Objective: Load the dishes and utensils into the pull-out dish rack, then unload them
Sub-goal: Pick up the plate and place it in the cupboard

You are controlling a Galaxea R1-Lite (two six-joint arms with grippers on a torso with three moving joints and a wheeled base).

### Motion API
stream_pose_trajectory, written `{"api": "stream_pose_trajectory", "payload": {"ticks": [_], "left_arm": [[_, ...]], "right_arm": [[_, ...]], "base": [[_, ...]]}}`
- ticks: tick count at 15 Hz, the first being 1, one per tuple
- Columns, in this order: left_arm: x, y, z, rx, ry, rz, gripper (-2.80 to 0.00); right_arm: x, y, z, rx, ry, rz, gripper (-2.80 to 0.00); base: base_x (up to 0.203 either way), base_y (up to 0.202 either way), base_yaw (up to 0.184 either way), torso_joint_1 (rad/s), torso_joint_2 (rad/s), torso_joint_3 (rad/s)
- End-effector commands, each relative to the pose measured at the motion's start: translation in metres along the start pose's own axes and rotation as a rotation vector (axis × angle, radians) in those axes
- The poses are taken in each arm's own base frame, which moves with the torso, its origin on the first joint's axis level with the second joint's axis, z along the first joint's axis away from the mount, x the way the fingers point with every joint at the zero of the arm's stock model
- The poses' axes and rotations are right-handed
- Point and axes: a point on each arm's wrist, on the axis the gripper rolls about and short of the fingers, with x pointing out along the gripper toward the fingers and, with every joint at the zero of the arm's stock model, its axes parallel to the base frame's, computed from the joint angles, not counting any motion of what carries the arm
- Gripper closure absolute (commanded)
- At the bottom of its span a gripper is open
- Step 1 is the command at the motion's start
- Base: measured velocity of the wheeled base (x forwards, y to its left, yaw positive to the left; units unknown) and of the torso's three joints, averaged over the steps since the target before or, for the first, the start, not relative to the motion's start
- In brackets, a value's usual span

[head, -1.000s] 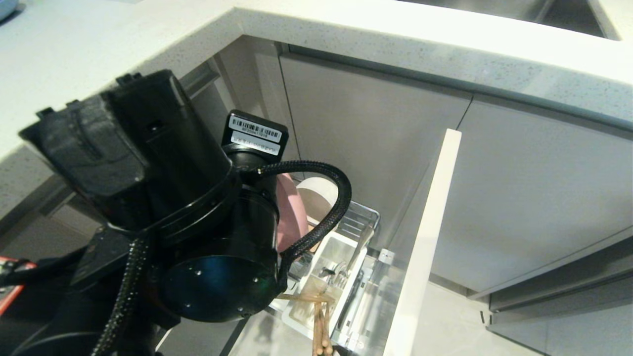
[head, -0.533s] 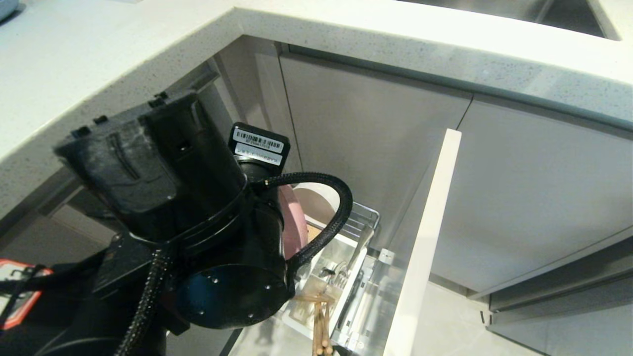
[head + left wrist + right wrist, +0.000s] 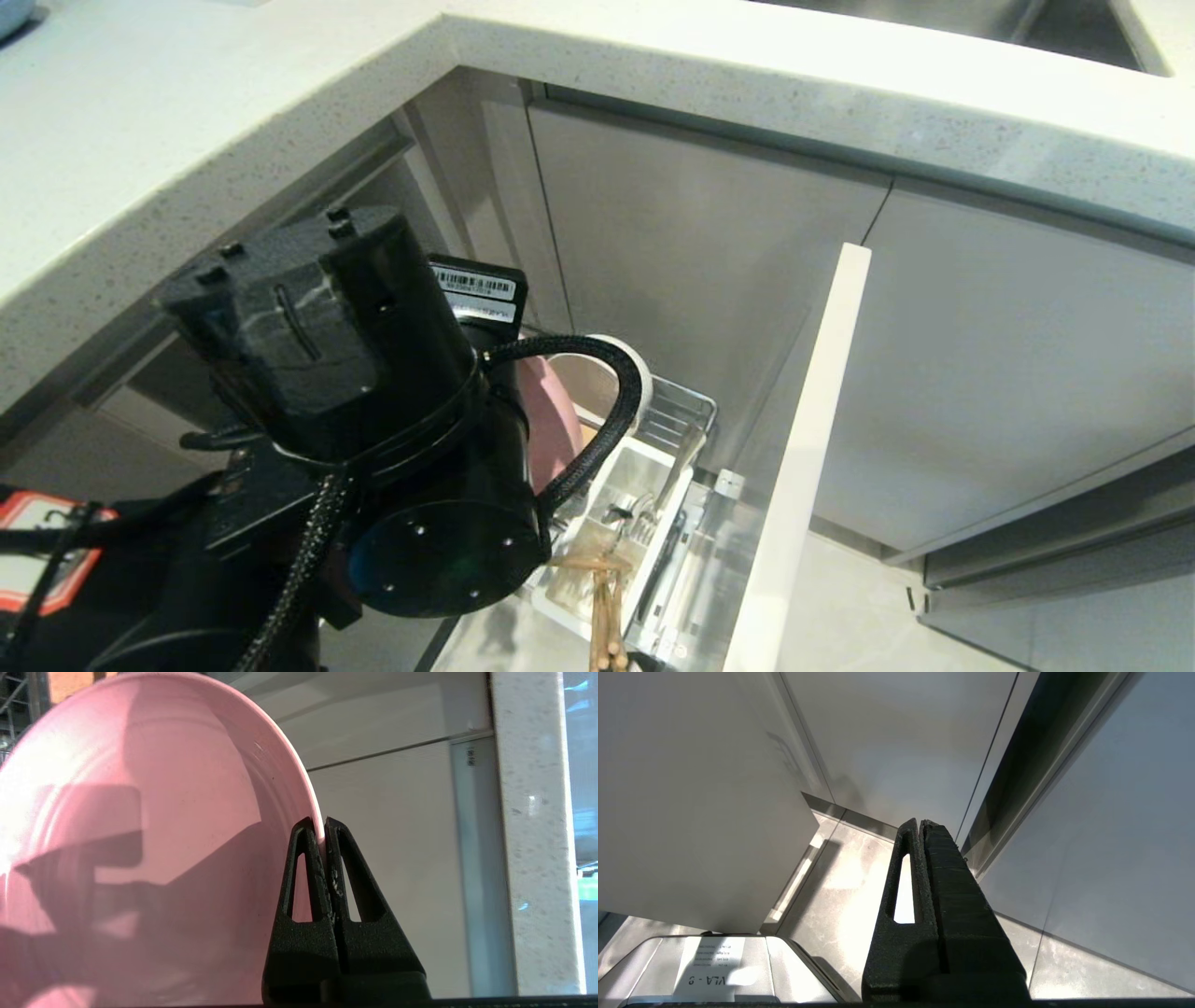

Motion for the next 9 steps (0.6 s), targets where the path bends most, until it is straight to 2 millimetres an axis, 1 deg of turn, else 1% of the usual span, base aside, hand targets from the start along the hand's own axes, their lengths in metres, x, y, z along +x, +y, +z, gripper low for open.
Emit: {"api": "stream_pose_trajectory", "payload": {"ticks": [1, 9], "left_arm": [[0.0010, 0.0012, -0.0001, -0.009, -0.009, 0.006, 0.00], [0.0036, 0.0107, -0.0030, 0.012, -0.013, 0.036, 0.00]], "right_arm": [[0.0001, 0.0000, -0.0004, 0.000, 0.002, 0.000, 0.00], [0.0001, 0.0000, -0.0004, 0.000, 0.002, 0.000, 0.00]], "base": [[0.000, 0.000, 0.000, 0.000, 0.00, 0.000], [0.000, 0.000, 0.000, 0.000, 0.00, 0.000]]}}
